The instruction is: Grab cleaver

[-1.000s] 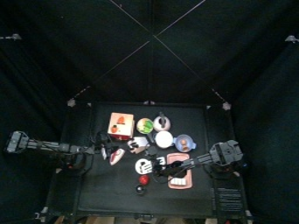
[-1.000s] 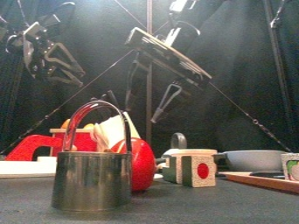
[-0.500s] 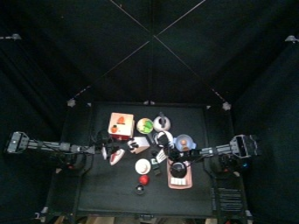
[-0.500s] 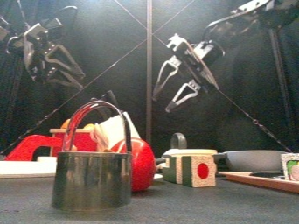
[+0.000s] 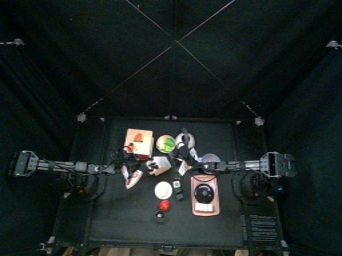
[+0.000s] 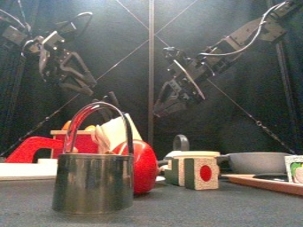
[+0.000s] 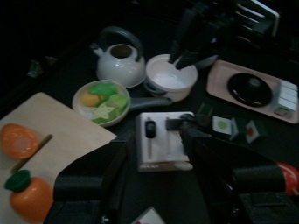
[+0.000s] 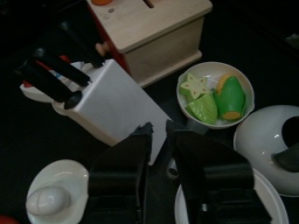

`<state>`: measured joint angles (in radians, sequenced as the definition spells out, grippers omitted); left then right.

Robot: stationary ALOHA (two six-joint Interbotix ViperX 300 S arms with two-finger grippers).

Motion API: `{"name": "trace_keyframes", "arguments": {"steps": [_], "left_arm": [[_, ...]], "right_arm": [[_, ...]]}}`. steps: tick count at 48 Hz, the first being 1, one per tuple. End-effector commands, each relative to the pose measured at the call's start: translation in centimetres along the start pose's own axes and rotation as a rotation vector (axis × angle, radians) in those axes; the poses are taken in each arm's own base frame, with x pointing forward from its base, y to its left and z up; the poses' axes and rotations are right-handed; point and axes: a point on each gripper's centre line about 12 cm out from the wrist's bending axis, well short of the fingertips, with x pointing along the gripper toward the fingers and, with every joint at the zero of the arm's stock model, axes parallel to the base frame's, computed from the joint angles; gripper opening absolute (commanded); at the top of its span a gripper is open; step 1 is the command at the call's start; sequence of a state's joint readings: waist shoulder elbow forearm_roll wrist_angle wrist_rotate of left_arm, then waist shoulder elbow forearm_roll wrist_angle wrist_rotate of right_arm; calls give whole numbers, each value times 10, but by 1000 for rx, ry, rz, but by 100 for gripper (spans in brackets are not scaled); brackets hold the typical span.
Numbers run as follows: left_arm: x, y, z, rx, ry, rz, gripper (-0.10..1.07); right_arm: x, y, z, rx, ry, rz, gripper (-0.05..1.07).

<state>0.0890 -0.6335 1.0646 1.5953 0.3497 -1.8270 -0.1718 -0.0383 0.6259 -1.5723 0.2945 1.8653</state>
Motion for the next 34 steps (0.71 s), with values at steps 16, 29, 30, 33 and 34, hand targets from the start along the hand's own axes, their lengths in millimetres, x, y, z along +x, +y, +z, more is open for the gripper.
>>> {"name": "trace_keyframes", "arguments": {"steps": [16,29,30,33,34], "left_arm": [[23,-7,2,34,45,19,84],[28,-6,-6,39,74,29,84],[28,-6,-6,39,73,32,84],[28,-5,-6,39,75,36,84],[29,-6,-6,38,76,34,84]], "right_arm": [[17,8,19,-11,-38,-7,39],[35,16,23,-14,-37,-6,38],[36,16,24,-14,-39,-6,38],[40,17,24,-13,-37,-6,38],[41,18,24,-11,-37,-7,38]]}}
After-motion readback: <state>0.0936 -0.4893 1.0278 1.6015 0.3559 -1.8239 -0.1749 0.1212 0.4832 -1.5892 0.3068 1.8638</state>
